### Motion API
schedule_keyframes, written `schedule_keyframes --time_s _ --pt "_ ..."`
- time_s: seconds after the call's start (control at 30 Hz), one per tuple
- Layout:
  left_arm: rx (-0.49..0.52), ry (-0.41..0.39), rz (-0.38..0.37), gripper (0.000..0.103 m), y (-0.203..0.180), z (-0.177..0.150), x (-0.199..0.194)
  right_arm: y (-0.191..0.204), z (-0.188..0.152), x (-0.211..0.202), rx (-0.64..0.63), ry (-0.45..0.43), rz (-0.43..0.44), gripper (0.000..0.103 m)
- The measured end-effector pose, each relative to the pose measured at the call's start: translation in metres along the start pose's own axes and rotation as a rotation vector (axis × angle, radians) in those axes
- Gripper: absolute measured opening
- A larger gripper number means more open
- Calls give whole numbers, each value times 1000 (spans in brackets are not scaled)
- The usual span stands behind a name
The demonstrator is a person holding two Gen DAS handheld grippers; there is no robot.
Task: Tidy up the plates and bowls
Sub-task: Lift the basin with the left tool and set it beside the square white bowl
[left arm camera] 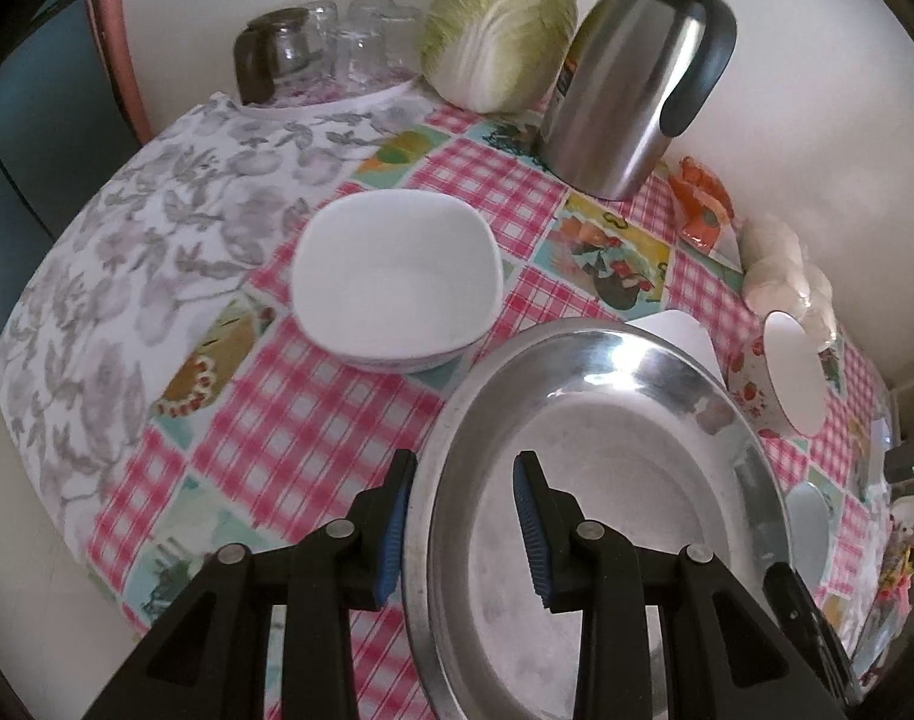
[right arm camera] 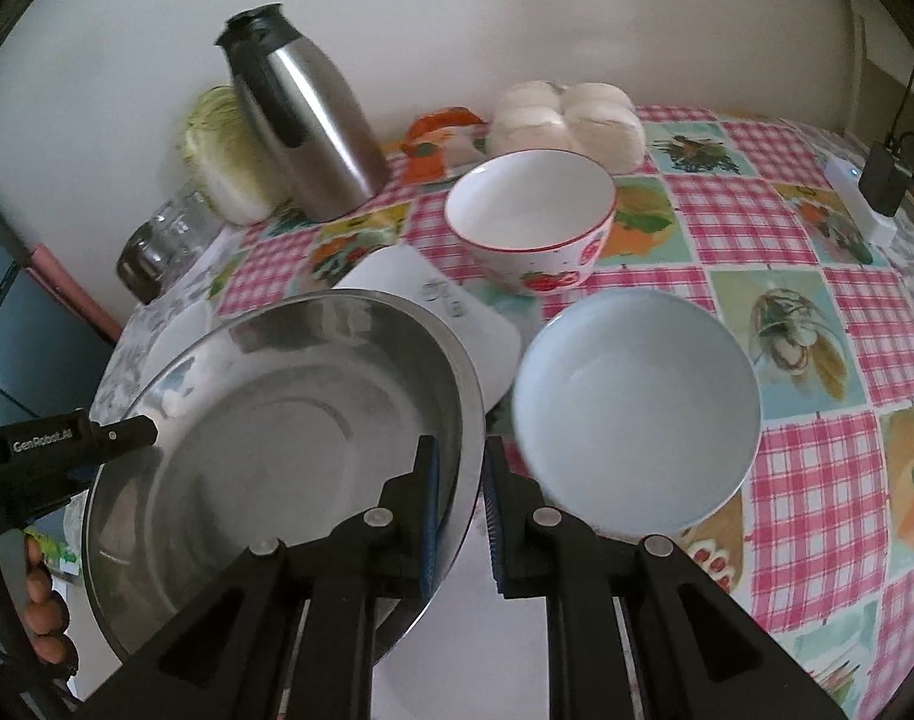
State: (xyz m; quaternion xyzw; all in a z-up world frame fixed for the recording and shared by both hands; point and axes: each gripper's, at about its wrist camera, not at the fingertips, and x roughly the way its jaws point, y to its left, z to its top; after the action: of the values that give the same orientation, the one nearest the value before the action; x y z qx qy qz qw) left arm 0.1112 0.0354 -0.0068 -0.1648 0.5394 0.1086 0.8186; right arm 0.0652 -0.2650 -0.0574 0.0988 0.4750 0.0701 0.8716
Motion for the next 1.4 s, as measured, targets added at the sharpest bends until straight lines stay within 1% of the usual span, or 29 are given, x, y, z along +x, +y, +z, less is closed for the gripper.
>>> schedule_keyframes --time_s 0.13,0.27,0.37,0.5,0.6,0.8,0.93,1.1,1.17,1.23,1.37,1.4 --pt "-1 7 -13 36 -8 11 14 -7 10 10 9 0 -12 15" --pt "22 -24 -2 37 -19 23 21 -6 19 19 -3 -3 -40 15" --pt "37 -46 -11 37 -25 31 26 -7 25 28 -1 -4 -51 15" --pt "55 -56 -14 38 -32 35 33 -12 30 36 10 -1 -66 15" --pt "47 -47 -22 40 -31 36 39 -15 31 41 16 3 -69 16" --pt "24 -12 -52 43 -23 34 46 -8 28 45 -31 9 -99 18" --pt "5 10 -51 44 -16 34 46 -8 28 43 -35 13 -95 18" --pt "10 6 -41 44 -15 32 34 -5 29 35 -47 -2 -99 18" --pt "11 8 -41 48 -14 31 30 -5 30 32 -48 -4 -95 18" --pt "12 14 -35 56 -14 30 27 -4 29 27 -52 -14 -91 18" --pt "11 24 -23 62 -13 25 21 -1 30 15 -62 -34 -94 18" --pt "12 25 -20 64 -13 24 20 0 30 12 -67 -37 -97 21"
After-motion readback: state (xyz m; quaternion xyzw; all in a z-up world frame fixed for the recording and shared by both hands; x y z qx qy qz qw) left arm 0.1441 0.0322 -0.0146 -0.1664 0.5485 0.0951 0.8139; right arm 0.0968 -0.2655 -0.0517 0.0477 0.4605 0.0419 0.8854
